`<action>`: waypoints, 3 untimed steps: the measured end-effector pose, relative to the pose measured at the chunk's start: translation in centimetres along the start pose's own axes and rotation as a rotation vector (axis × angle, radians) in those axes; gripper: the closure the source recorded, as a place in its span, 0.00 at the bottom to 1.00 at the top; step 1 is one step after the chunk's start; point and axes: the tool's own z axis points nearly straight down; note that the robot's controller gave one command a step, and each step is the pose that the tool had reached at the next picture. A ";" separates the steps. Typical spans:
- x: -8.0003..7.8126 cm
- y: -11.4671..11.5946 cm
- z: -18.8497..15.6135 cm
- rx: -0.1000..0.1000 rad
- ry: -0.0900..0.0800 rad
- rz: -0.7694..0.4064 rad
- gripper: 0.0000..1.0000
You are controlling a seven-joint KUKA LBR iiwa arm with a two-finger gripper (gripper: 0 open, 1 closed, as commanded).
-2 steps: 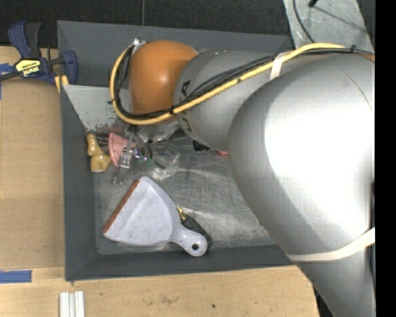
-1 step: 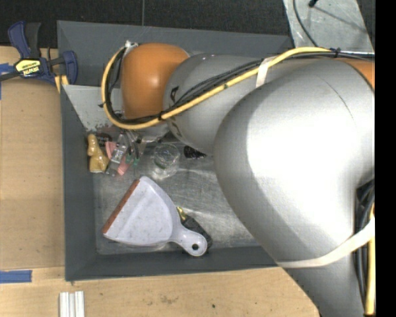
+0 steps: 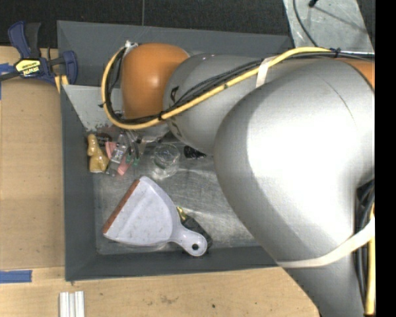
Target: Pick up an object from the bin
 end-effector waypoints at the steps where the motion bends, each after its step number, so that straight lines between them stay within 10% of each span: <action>1: 1.3 -0.6 -5.7 0.010 0.014 -0.002 1.00; 3: 1.6 0.8 -4.1 0.002 0.005 -0.041 1.00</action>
Offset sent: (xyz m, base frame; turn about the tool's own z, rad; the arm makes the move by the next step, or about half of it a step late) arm -0.0134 0.0138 0.0825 0.0296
